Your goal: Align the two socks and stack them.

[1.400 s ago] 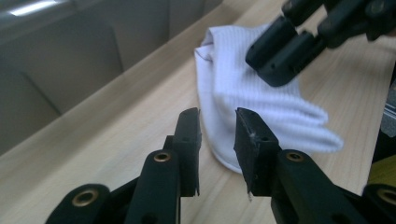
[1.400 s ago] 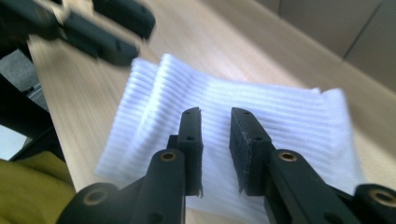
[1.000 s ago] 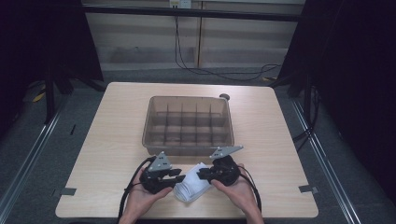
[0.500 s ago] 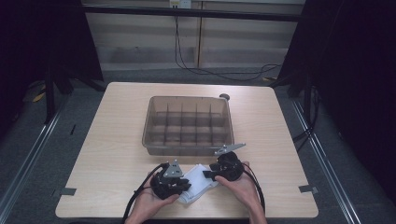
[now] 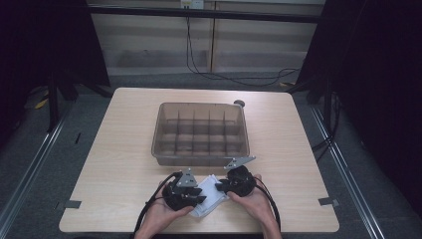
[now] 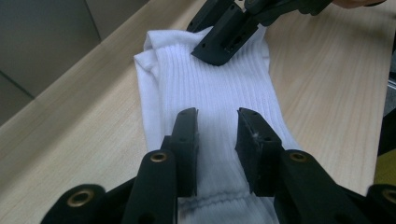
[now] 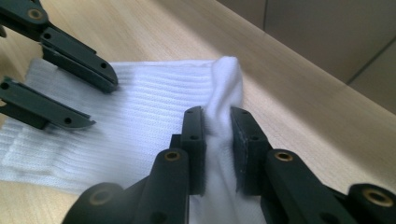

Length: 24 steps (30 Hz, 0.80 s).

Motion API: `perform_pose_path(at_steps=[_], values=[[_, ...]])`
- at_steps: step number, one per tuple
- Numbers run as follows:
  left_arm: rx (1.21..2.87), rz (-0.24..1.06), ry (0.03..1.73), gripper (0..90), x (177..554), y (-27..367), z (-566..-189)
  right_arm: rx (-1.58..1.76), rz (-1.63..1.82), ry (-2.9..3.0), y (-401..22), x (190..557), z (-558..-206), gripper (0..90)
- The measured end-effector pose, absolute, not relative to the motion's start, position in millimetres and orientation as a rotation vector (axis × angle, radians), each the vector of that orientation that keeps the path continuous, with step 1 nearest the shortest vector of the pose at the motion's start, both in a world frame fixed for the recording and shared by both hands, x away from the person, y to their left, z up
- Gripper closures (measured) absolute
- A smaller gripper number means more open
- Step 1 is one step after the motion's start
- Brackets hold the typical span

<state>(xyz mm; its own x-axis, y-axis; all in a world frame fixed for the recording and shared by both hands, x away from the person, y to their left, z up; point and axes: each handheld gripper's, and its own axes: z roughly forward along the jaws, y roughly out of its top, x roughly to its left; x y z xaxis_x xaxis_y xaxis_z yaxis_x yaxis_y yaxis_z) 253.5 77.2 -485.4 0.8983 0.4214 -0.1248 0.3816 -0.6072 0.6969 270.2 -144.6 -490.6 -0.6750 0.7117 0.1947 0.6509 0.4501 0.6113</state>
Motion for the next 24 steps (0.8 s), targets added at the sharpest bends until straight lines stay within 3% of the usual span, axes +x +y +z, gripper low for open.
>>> perform_pose_path(at_steps=[9,11,15,24], values=[[2.255,0.059,0.582,64.7,256,74,-484,1.238,1.067,2.599,-147,271,-491,78.2],[2.249,0.031,0.559,72.6,258,72,-484,1.238,1.069,2.6,-147,271,-491,78.2],[2.273,0.031,0.552,79.9,258,65,-490,1.213,1.072,2.584,-146,268,-489,77.2],[2.271,0.069,0.55,83.1,254,64,-493,1.233,1.093,2.521,-160,264,-479,59.8]])
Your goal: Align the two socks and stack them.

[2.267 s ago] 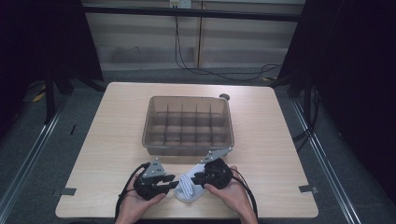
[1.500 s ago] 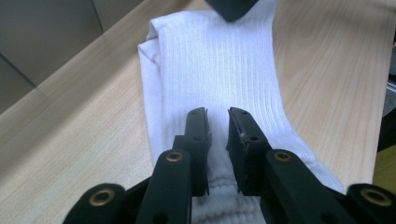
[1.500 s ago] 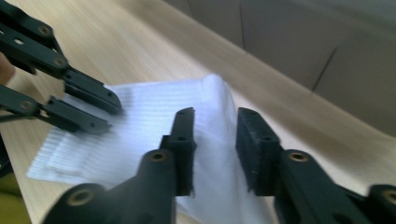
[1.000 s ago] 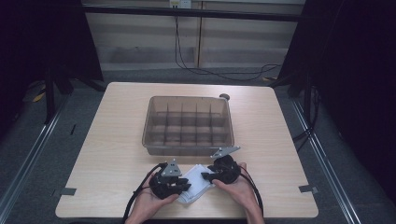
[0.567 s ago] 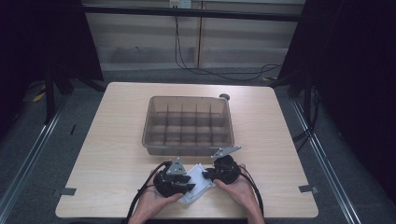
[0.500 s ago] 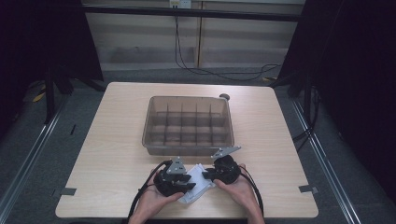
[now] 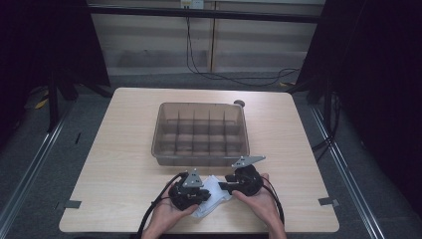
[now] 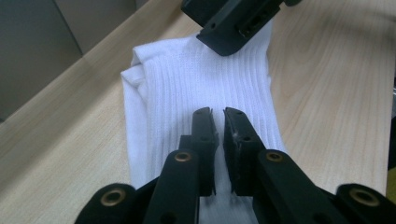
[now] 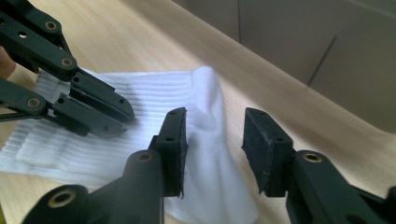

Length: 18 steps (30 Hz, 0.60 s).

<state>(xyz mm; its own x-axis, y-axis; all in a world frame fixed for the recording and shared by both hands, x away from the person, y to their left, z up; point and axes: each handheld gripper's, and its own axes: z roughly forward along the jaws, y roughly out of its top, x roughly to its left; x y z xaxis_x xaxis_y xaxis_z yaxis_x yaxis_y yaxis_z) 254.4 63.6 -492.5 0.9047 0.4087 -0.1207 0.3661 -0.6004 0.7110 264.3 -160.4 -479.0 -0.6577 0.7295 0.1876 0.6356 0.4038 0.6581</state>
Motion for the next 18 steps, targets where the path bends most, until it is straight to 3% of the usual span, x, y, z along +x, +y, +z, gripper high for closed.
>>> perform_pose_path(at_steps=[9,15,18], values=[[2.27,0.071,0.541,83.6,254,64,-493,1.221,1.035,2.552,-153,262,-488,53.6],[2.276,0.021,0.547,83.6,259,68,-492,1.234,1.054,2.561,-152,261,-492,62.4],[2.294,0.062,0.525,82.1,256,69,-490,1.236,1.105,2.573,-153,263,-495,68.3]])
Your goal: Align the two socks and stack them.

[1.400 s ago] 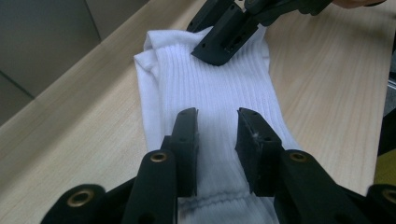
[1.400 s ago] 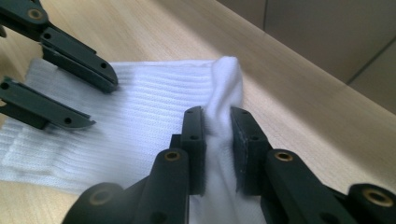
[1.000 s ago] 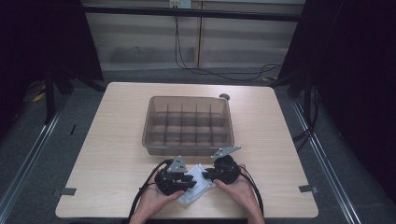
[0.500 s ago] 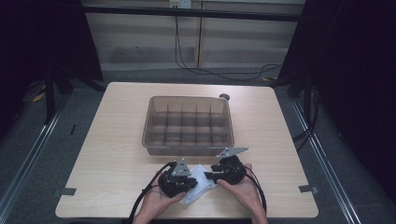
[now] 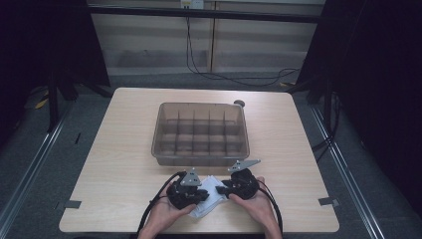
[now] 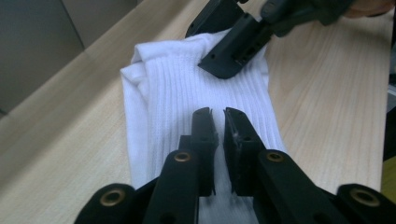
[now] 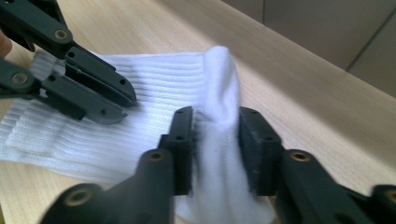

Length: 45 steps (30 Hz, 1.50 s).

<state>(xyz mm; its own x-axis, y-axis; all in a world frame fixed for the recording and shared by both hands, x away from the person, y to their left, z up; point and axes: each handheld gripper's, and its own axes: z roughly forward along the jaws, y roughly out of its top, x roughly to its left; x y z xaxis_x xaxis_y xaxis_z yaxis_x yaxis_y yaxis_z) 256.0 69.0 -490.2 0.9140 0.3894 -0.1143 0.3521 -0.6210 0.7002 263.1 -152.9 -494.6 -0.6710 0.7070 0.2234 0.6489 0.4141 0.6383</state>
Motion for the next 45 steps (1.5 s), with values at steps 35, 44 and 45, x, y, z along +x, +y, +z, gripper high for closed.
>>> perform_pose_path(at_steps=[35,44,45], values=[[2.14,0.075,0.612,62.2,259,74,-481,1.195,1.296,2.523,-168,253,-459,82.0],[2.137,-0.004,0.529,73.1,244,92,-478,1.287,1.24,2.475,-189,256,-462,82.0],[2.139,0.002,0.528,73.6,242,90,-479,1.291,1.238,2.467,-192,256,-462,82.0]])
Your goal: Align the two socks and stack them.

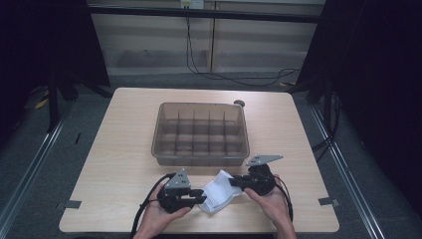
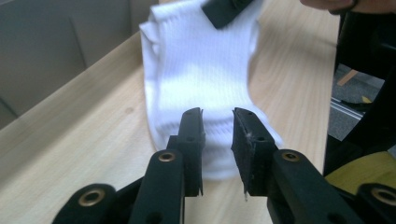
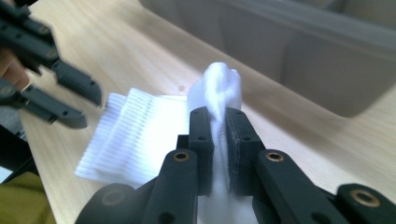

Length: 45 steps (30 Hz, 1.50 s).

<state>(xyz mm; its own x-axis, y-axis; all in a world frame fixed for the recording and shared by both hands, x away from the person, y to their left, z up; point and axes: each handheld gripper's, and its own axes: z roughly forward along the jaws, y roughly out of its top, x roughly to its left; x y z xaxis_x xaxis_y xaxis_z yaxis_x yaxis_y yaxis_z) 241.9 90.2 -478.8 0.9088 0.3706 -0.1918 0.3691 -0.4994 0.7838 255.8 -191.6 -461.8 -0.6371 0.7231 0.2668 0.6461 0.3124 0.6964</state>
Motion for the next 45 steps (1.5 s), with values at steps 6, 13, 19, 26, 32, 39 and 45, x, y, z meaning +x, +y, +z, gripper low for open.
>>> perform_pose_path(at_steps=[6,13,19,26,32,39,45], values=[[2.153,-0.044,0.527,73.7,244,74,-491,1.289,1.223,2.439,-200,254,-455,81.9],[2.184,-0.015,0.541,75.0,244,62,-497,1.23,1.22,2.462,-190,249,-447,81.6],[2.177,-0.046,0.526,79.5,247,52,-500,1.168,1.207,2.524,-168,246,-450,81.4],[2.213,-0.009,0.525,86.1,247,49,-502,1.136,1.157,2.566,-151,248,-457,81.5],[2.232,0.018,0.542,86.9,248,55,-502,1.087,1.09,2.616,-148,245,-461,81.3],[2.203,0.037,0.584,86.4,253,65,-498,1.104,1.123,2.63,-149,248,-473,81.7],[2.178,0.069,0.622,83.0,257,77,-493,1.088,1.124,2.607,-149,247,-470,75.5]])
